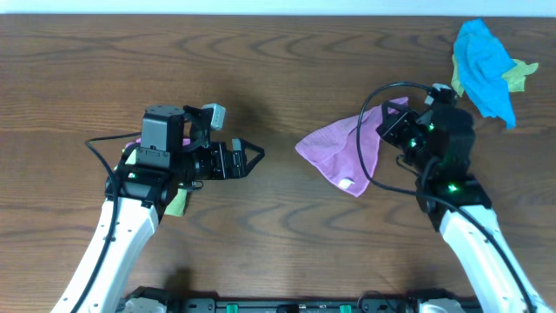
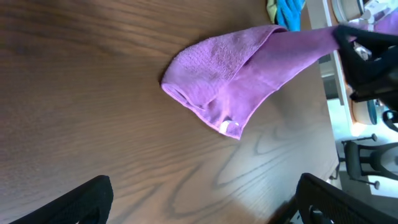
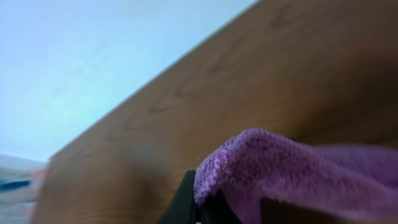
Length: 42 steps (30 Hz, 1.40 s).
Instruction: Fold the cloth
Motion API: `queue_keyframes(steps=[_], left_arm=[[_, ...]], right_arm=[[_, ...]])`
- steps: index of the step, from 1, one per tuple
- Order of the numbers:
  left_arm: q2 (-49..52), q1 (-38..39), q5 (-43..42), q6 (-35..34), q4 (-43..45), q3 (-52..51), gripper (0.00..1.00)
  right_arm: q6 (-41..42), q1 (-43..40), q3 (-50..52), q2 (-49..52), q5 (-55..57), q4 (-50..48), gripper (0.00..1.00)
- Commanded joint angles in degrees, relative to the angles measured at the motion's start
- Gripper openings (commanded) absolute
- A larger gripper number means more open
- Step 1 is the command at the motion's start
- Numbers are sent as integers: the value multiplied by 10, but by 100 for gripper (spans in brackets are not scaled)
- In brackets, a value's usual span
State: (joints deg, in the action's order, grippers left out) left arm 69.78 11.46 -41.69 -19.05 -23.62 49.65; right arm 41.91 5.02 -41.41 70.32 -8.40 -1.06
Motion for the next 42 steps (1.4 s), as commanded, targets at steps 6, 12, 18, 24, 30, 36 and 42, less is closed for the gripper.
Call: queue_keyframes(steps=[6,12,18,24,30,36,42], left_arm=[[1,2,17,13,-3,10,95],[1,2,16,2,-22,10,95],[1,3,18,11,-51,10,96],[1,36,111,13,-99,17,95],[10,96,167,-2,-107,29,95],[104,100,165,-5,-105,103,95],[232,118,162,10,-111,226,95]], right_arm=[[-30,-7,-1,16,135,9,33],[-8,-10,-1,15,94,23,70],[35,-10,-2,-13,89,95,80],[35,-10,-2,-87,126,195,86],[79,-10,-2,-151,142,355,89],[147,-10,0,-164,113,466,89],[181,-10,29,-162,68,470,85]])
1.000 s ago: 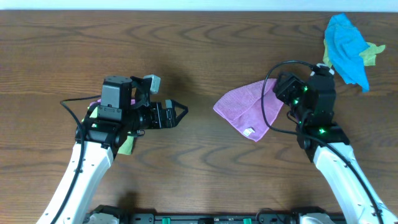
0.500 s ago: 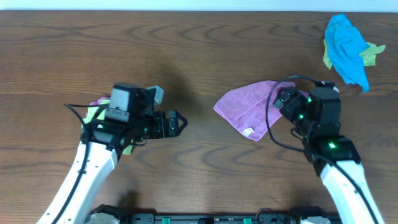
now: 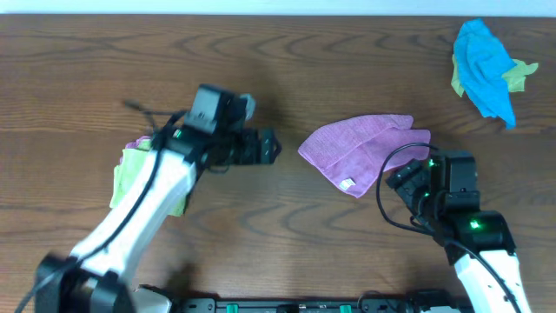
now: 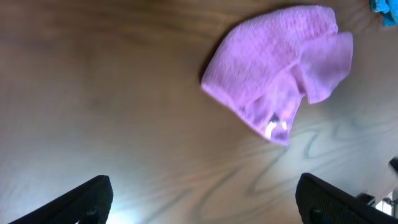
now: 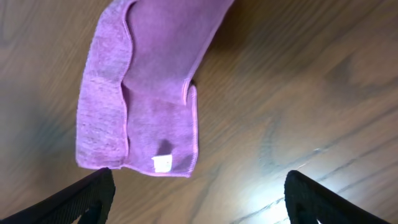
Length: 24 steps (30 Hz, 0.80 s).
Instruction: Fold the cloth
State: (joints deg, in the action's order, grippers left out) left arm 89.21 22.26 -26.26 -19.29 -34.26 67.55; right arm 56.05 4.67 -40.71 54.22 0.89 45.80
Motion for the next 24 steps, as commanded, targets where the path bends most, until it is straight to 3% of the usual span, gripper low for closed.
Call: queue_keyframes(steps=[1,11,24], left_arm=[[55,13,7,13,-9,66,95],[149,60,-10,12,-19,141,95],[192,103,-48,4,-3,141,95]], right_arm=[[49,-6,33,-1,-34,-3,84],[139,-6,238,0,-165,-271,79],[194,18,296,78,-174,-442,67]])
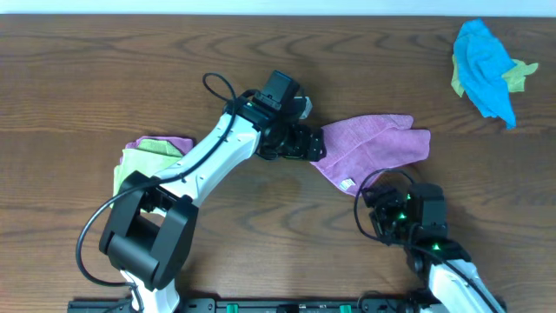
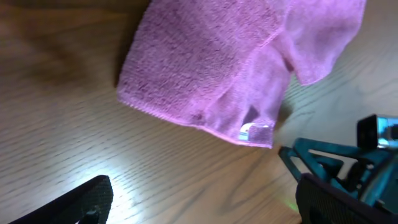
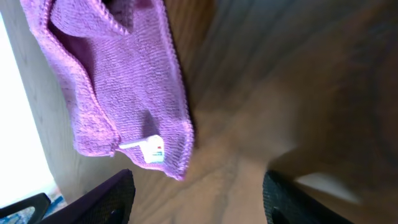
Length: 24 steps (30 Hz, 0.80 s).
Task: Fold the cloth
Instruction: 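Grasp the pink cloth's left corner with the left gripper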
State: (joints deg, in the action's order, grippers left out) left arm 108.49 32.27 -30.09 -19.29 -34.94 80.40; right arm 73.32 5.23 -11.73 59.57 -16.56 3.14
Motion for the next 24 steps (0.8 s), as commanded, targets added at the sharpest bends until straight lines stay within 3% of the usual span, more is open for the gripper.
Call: queue_keyframes(steps=[1,9,11,16,24], left_arm=[[0,4,-9,4,5,12,95],[0,4,6,4,5,12,96],[0,4,7,5,5,12,95],[0,4,32,5,5,12,95],[26,9,29,-17,12,12,95]], right_arm=[[26,16,6,39,0,-32,66],[70,68,6,193,8,-186,60],[72,76,6,226,9,-210,50],[70,76,6,244,14,-217,2],[46,75,6,244,16,-240,1]])
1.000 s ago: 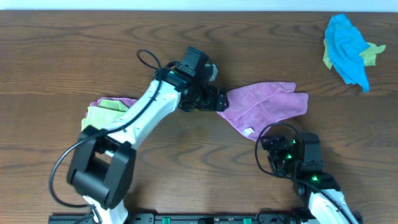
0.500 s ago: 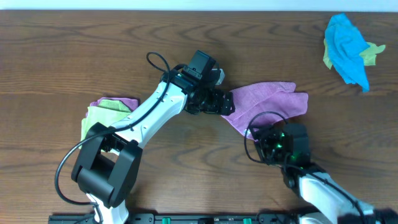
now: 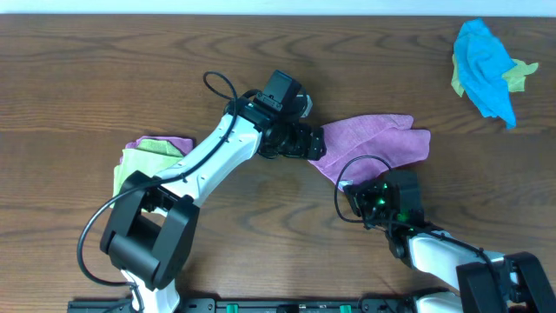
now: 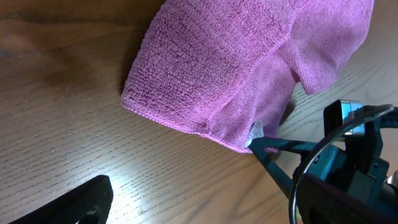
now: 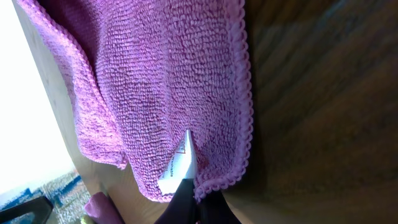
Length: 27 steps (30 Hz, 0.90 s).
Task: Fold the cloth
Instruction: 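Grasp the pink cloth's left corner with the left gripper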
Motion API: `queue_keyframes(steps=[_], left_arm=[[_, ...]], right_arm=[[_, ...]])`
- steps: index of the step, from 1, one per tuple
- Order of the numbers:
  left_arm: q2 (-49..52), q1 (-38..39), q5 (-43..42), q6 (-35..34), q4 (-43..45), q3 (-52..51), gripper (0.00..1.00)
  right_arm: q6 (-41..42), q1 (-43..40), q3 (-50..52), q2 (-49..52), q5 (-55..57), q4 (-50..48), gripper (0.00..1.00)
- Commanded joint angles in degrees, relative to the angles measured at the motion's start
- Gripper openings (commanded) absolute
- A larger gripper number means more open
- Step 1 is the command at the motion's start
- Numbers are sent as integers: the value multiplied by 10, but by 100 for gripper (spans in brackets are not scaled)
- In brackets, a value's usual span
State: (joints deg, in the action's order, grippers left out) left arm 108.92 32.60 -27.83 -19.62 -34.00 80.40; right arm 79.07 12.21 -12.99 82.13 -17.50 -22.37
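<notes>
The purple cloth [image 3: 373,143] lies loosely doubled over on the wooden table, right of centre. Its near corner carries a white tag [image 5: 179,163]. My right gripper [image 3: 350,193] is shut on that corner, the hem pinched between its dark fingers [image 5: 186,202]. The left wrist view shows the cloth [image 4: 217,62] and the right gripper's teal finger [image 4: 281,149] at the tagged corner. My left gripper [image 3: 311,143] stands open at the cloth's left edge, its fingers [image 4: 84,199] spread wide with nothing between them.
A crumpled blue cloth [image 3: 482,65] with a yellow one under it lies at the back right corner. A folded green cloth [image 3: 148,161] on a purple one sits at the left, beside my left arm. The right arm's cable loops over the table near the cloth.
My right gripper was open just short of the tagged corner; now it is shut on that corner. The left gripper stays open at the cloth's left edge.
My right gripper held the cloth's right end raised while the left hung open far to the left. Then the cloth lay flat, let go, with the right gripper open nearer the front. The left gripper came to the cloth's left edge, and the right has shut on the tagged corner.
</notes>
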Motion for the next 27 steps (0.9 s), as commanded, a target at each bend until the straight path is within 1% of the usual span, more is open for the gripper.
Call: queue_keyframes(steps=[1,4,11,16,19,21,27], left_arm=[[28,8,-2,-19,6,12,95],[49,12,-21,-37,26,12,95],[85,15,-62,-110,95,12,95],[92,15,-63,-114,124,12,95],[92,16,-63,-129,139,12,95],[92,16,-63,-139,139,12,96],[92,21,-63,-139,114,12,95]], right_arm=[[-12,5,19,19,22,15,1],[-12,5,19,19,22,13,1],[-12,5,19,18,16,13,1],[-17,5,19,18,16,13,1],[-18,5,19,18,16,13,1],[-18,5,19,18,16,13,1],[-18,5,19,18,16,13,1]])
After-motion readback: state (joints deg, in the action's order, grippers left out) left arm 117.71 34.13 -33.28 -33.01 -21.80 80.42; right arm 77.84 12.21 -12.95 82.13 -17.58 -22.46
